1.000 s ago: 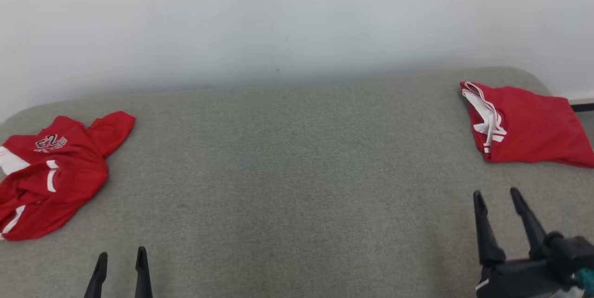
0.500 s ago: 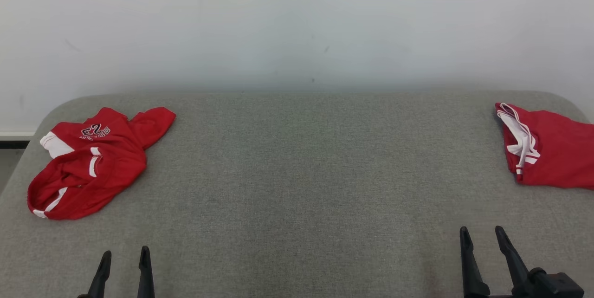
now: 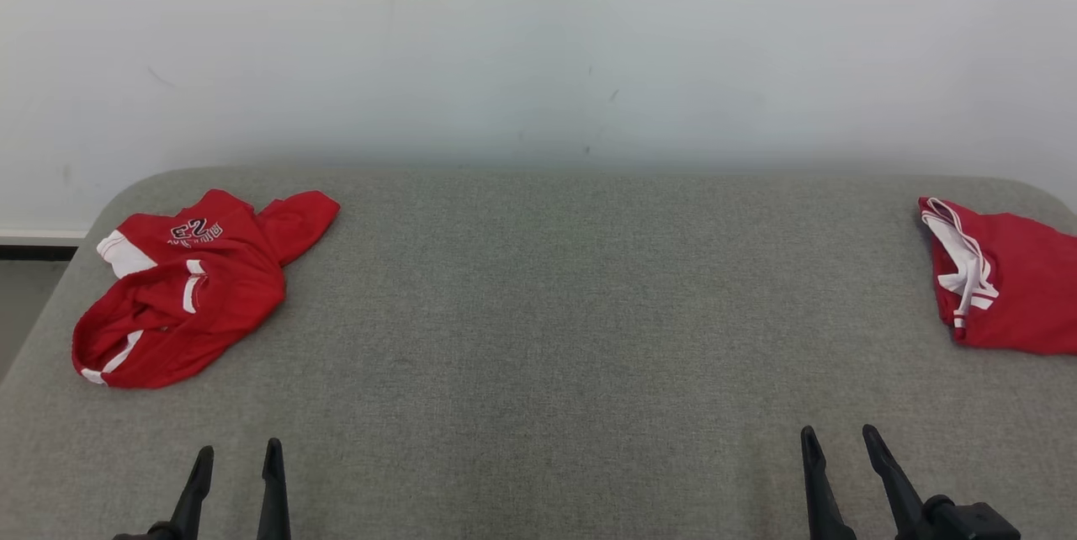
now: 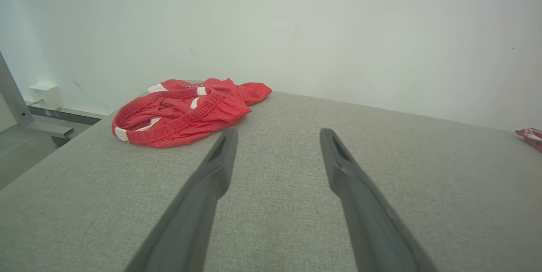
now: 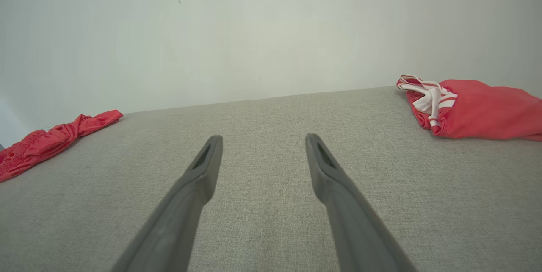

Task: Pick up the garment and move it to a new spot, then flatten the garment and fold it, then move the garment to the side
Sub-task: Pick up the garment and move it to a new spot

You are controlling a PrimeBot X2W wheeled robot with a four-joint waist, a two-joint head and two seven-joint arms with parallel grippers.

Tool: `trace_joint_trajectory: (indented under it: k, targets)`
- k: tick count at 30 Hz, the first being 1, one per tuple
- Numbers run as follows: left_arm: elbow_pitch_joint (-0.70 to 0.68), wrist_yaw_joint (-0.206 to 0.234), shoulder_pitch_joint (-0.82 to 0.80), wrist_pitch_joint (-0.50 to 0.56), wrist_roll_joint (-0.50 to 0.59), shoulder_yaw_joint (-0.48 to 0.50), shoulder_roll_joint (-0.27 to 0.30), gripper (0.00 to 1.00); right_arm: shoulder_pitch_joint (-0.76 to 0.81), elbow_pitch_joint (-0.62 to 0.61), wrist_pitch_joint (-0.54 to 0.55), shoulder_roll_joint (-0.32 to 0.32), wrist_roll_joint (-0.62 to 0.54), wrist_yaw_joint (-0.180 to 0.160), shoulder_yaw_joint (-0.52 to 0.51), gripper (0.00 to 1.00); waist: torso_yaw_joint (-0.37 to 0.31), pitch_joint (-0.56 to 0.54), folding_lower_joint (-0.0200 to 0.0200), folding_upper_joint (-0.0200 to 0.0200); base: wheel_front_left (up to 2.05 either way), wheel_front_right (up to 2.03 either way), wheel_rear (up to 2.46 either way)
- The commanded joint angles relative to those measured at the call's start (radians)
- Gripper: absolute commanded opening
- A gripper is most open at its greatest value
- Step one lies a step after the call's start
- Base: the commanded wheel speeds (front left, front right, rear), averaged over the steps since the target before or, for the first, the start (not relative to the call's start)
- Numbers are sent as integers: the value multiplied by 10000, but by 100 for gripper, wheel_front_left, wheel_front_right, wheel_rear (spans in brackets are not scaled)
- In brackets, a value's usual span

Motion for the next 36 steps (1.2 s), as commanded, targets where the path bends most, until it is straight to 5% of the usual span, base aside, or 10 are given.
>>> trace_joint_trajectory:
  k: [1, 20, 36]
  targets:
    - [26, -63, -100, -2, 79, 25, 10, 100, 34, 29, -54, 38, -4, -30, 13, 100, -24, -4, 0, 0, 0, 0, 0]
    - [77, -98, -186, -2, 156, 93, -18, 100, 203, 183, -106, 80, 35, -30, 3, 100, 167, -62, 0, 0, 0, 0, 0]
    - [269, -59, -441, -2, 305, 171, 207, 100, 265, 405, -127, 125, 206, -30, 215, 100, 2435, -48, 0, 0, 0, 0, 0]
